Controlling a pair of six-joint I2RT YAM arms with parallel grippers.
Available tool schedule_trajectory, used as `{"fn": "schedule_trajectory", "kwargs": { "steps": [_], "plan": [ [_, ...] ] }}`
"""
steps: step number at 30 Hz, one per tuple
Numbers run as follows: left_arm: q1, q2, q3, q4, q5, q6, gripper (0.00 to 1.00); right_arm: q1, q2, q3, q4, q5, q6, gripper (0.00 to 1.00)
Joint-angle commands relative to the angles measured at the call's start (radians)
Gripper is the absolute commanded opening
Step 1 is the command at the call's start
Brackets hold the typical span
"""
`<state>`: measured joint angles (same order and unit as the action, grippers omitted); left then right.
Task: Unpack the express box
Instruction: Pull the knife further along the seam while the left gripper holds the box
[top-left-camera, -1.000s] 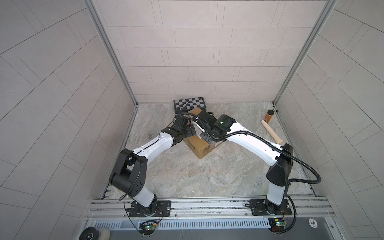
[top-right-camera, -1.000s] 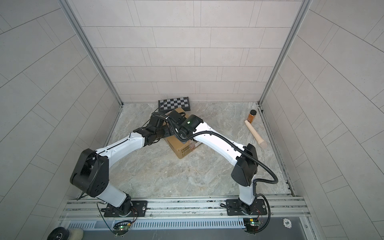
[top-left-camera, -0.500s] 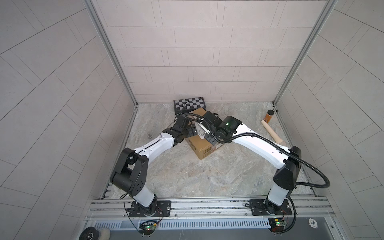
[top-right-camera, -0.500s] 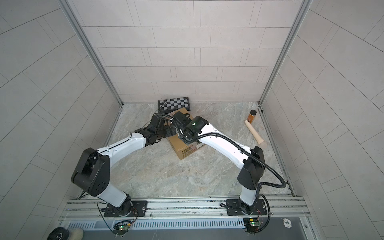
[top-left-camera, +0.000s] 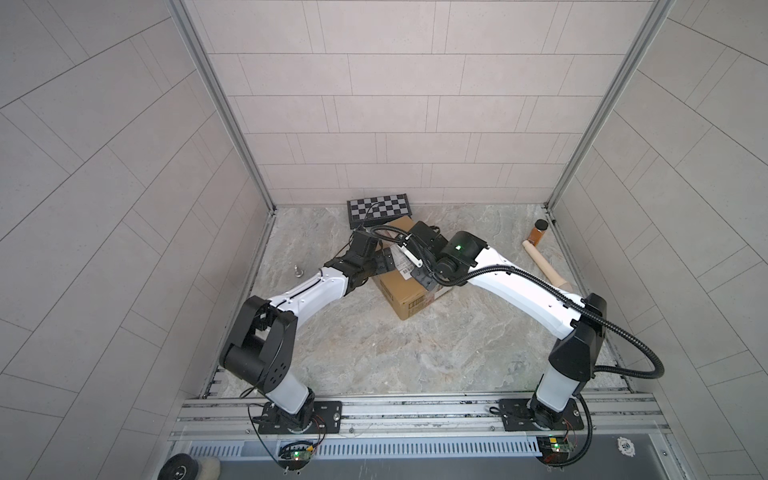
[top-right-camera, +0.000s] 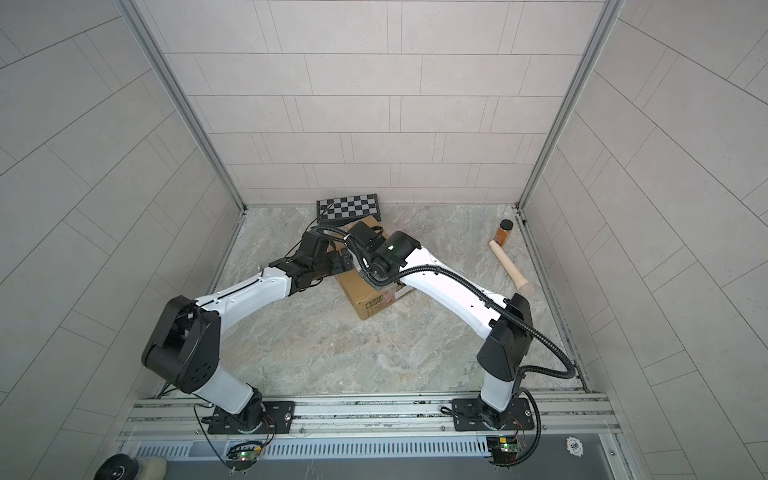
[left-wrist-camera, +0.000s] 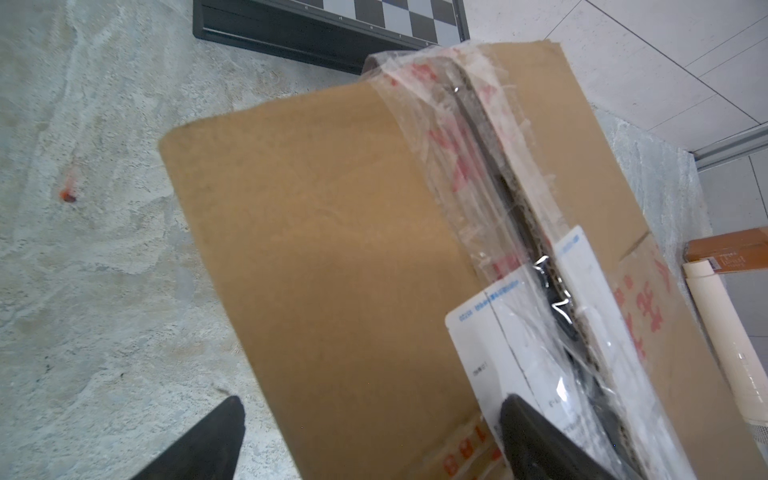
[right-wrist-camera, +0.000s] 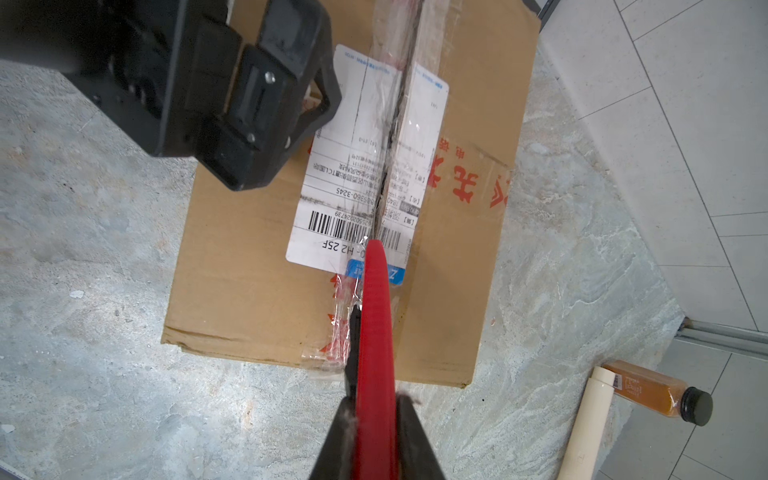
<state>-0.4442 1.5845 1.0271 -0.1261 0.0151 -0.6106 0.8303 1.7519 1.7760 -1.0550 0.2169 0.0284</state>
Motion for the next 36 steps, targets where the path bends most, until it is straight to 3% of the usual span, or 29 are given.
{"fn": "schedule_trajectory", "kwargs": {
  "steps": [1, 8, 15, 25, 36],
  "plan": [
    [0.008, -0.056, -0.030, -0.043, 0.036, 0.042, 0.99, -0.003, 0.041, 0.013, -0.056, -0.048, 0.009, 0.00],
    [0.005, -0.048, -0.032, -0.041, 0.039, 0.027, 0.99, -0.016, 0.033, 0.023, -0.053, -0.089, 0.009, 0.00],
    [0.005, 0.051, -0.015, -0.160, -0.081, -0.021, 0.99, -0.040, -0.036, 0.013, -0.111, -0.080, -0.002, 0.00],
    [0.006, 0.067, -0.044, -0.154, -0.093, -0.037, 0.98, -0.052, -0.092, -0.039, -0.127, -0.082, -0.004, 0.00],
    [0.005, 0.048, -0.060, -0.111, -0.055, -0.038, 0.98, -0.052, 0.046, -0.012, -0.007, -0.161, 0.063, 0.00]
  ]
}}
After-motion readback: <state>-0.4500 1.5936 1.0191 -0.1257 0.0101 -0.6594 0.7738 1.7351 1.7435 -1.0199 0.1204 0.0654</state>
